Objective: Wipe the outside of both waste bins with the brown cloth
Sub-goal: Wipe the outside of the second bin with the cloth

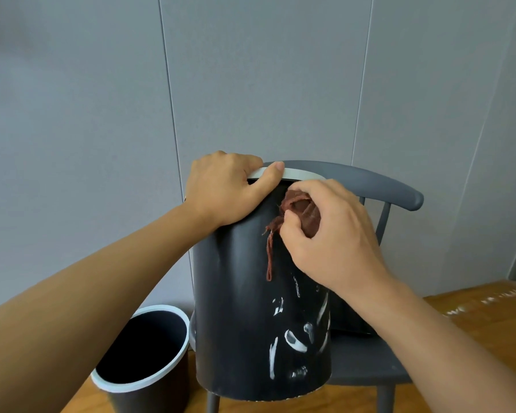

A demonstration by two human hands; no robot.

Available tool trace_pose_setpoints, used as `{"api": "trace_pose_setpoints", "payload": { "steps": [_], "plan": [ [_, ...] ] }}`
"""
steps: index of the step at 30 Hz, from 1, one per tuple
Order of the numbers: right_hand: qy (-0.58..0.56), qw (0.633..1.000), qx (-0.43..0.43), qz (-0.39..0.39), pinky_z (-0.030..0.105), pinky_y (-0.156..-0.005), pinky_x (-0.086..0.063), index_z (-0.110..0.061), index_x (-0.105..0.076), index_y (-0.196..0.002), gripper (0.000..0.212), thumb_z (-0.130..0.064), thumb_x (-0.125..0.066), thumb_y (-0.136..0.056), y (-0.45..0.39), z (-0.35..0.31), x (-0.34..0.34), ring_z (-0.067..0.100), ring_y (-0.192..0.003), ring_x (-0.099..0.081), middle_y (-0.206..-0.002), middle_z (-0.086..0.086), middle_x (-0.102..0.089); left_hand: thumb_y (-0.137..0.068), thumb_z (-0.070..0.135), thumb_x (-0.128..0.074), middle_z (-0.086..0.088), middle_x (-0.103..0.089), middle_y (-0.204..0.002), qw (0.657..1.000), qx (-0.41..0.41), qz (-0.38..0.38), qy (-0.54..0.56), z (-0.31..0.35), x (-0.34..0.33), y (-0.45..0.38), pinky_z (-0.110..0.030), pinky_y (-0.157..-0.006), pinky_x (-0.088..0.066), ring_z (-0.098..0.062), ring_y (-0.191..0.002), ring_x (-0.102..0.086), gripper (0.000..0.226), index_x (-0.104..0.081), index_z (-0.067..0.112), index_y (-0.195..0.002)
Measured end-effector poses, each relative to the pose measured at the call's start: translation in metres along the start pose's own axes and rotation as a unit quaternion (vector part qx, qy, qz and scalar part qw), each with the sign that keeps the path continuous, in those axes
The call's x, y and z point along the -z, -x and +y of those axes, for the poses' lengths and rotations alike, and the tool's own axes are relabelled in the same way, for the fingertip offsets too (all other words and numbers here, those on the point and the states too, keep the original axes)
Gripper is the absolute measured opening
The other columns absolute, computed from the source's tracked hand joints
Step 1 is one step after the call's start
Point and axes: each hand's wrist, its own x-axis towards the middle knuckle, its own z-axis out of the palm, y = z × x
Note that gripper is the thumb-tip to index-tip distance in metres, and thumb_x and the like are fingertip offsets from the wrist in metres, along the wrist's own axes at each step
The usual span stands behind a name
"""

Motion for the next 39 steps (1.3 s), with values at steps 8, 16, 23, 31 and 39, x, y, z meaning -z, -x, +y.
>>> {"api": "trace_pose_setpoints", "payload": {
  "steps": [8,16,23,31,39],
  "plan": [
    [0.056,0.972,0.19,-0.123,0.032,-0.082,-0.047,-0.023,-0.067,-0.114,0.034,-0.034,-0.057,-0.084,0.017,0.001,0.011,0.021,-0.095,-0.05,-0.102,-0.007,-0.059,-0.092,0.061,-0.044,-0.002,-0.022,-0.043,1.0,-0.006,0.003,0.016,-0.002,0.0,0.001,-0.032,-0.049,-0.02,-0.016,-0.043,-0.027,0.063,-0.021,0.017,-0.054],
    [0.13,0.984,0.118,-0.027,0.043,-0.076,-0.053,-0.017,-0.06,-0.124,0.045,-0.049,-0.059,-0.093,0.038,0.005,-0.007,0.026,-0.103,-0.047,-0.115,0.007,-0.05,-0.093,0.061,-0.044,-0.001,-0.025,-0.042,1.0,0.008,0.002,0.014,-0.008,-0.001,0.0,-0.032,-0.052,-0.022,-0.015,-0.044,-0.03,0.063,-0.023,0.017,-0.052],
    [0.08,0.972,0.206,-0.079,0.044,-0.073,-0.053,-0.014,-0.07,-0.114,0.033,-0.036,-0.064,-0.09,0.045,0.015,0.0,0.027,-0.092,-0.055,-0.103,0.006,-0.059,-0.091,0.064,-0.042,-0.004,-0.029,-0.045,1.0,0.01,-0.008,0.008,-0.005,0.0,-0.001,-0.034,-0.052,-0.024,-0.02,-0.048,-0.034,0.063,-0.025,0.013,-0.056],
    [0.056,0.98,0.17,-0.089,0.042,-0.069,-0.052,-0.025,-0.071,-0.113,0.031,-0.041,-0.068,-0.087,0.04,0.011,-0.003,0.023,-0.092,-0.05,-0.101,-0.002,-0.052,-0.083,0.078,-0.046,-0.002,-0.032,-0.046,1.0,0.005,-0.027,-0.004,-0.009,-0.005,-0.007,-0.033,-0.05,-0.023,-0.02,-0.048,-0.036,0.073,-0.029,0.011,-0.059],
    [0.035,0.982,0.171,-0.075,0.041,-0.068,-0.054,-0.029,-0.073,-0.112,0.028,-0.034,-0.068,-0.085,0.04,0.019,0.005,0.024,-0.086,-0.057,-0.095,-0.004,-0.056,-0.083,0.078,-0.044,-0.003,-0.031,-0.047,0.999,-0.019,-0.032,0.0,0.0,-0.007,-0.01,-0.033,-0.051,-0.027,-0.022,-0.048,-0.033,0.073,-0.027,0.012,-0.059]
  ]
}}
